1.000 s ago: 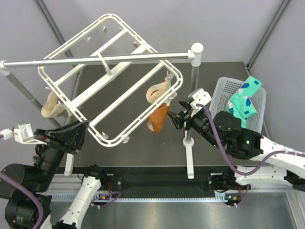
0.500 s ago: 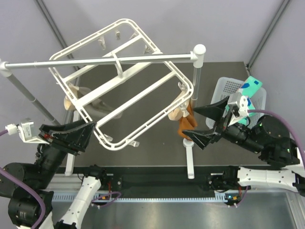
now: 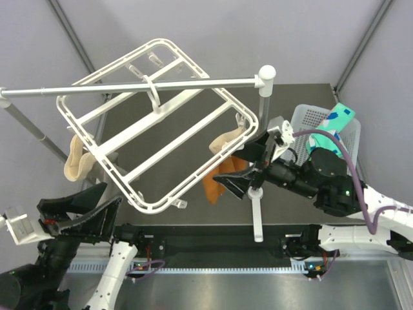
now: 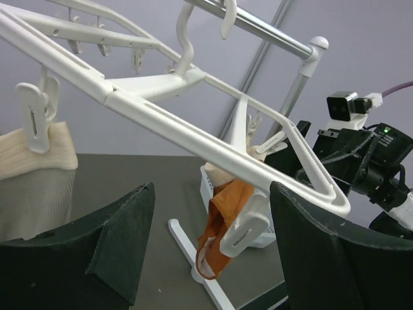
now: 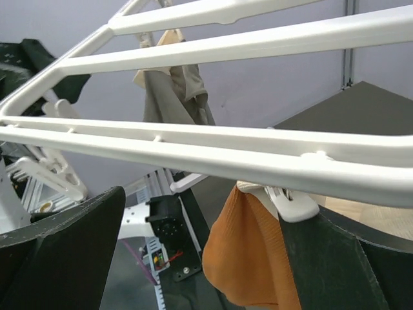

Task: Clip the socks to the hanger
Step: Rotate the hanger, then open the clamp at the hanger.

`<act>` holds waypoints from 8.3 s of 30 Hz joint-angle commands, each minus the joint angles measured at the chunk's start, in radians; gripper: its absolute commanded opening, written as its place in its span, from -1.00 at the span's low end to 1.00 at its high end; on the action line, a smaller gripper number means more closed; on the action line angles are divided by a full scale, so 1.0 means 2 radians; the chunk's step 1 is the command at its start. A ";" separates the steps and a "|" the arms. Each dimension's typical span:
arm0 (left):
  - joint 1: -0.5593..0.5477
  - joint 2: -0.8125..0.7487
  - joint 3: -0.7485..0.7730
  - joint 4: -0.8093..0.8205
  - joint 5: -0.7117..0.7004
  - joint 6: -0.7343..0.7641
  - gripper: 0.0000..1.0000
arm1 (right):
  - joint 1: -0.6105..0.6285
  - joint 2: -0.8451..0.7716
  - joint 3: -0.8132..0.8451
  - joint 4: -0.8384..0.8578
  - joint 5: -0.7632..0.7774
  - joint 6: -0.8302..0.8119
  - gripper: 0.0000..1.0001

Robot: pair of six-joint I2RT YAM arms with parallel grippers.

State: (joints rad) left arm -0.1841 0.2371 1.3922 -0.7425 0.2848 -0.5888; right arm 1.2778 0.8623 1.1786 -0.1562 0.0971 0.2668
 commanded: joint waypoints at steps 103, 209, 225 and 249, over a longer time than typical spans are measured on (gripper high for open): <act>0.081 0.033 -0.049 0.158 0.263 -0.141 0.44 | 0.228 0.171 -0.055 0.409 0.117 -0.222 0.07; 0.103 0.069 0.072 -0.081 0.268 -0.065 0.19 | 0.215 0.235 0.209 -0.055 0.063 -0.146 -1.00; 0.107 0.062 0.042 -0.033 0.292 -0.087 0.11 | 0.205 0.255 0.216 -0.046 0.044 -0.141 -1.00; 0.110 0.066 0.038 -0.047 0.280 -0.078 -1.00 | 0.189 0.255 0.211 -0.035 0.027 -0.120 -0.87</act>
State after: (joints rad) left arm 0.0280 0.3588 1.4654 -0.8516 0.8604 -0.7368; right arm 1.6592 1.3701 1.5784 -0.2623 0.1715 0.0166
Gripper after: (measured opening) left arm 0.085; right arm 0.124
